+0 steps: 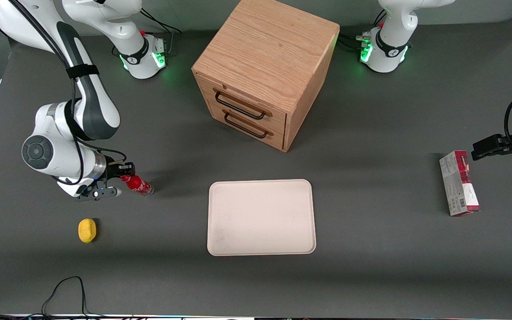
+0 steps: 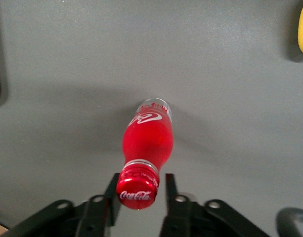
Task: Place coke bottle on tray
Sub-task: 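Close the right gripper around the bottle's cap end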
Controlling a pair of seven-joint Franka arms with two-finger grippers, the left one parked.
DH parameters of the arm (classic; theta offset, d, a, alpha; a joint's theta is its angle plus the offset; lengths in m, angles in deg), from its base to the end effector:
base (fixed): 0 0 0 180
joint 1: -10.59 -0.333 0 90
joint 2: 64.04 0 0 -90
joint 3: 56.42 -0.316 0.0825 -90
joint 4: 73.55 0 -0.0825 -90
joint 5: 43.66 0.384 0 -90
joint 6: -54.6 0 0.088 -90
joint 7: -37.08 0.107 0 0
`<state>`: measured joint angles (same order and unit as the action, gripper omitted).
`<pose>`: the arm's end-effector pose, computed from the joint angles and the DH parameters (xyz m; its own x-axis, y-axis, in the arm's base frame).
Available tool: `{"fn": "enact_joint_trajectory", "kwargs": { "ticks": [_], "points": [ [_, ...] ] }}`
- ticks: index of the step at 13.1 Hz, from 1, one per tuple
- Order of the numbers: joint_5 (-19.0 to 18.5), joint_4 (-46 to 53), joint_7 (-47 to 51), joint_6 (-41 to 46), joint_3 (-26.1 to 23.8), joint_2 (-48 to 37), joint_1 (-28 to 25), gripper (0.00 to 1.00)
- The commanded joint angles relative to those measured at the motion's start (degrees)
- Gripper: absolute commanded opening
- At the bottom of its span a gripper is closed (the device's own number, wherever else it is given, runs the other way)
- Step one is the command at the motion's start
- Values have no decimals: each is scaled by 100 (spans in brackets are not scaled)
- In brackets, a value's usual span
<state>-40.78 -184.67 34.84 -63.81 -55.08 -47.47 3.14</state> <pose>0.5894 0.0662 0.3231 0.9798 0.1200 -0.1601 0.1151 -0.9926 -0.0394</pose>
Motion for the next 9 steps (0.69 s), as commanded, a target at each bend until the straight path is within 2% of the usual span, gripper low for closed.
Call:
{"fn": "enact_joint_trajectory", "kwargs": {
  "ticks": [1, 5, 9],
  "points": [
    [45, -165, 136, -113, 25, -154, -55, 2],
    [45, 141, 153, -16, 25, -137, -46, 2],
    [63, 2080, 153, 2114, 33, 12, -2, 3]
  ]
}}
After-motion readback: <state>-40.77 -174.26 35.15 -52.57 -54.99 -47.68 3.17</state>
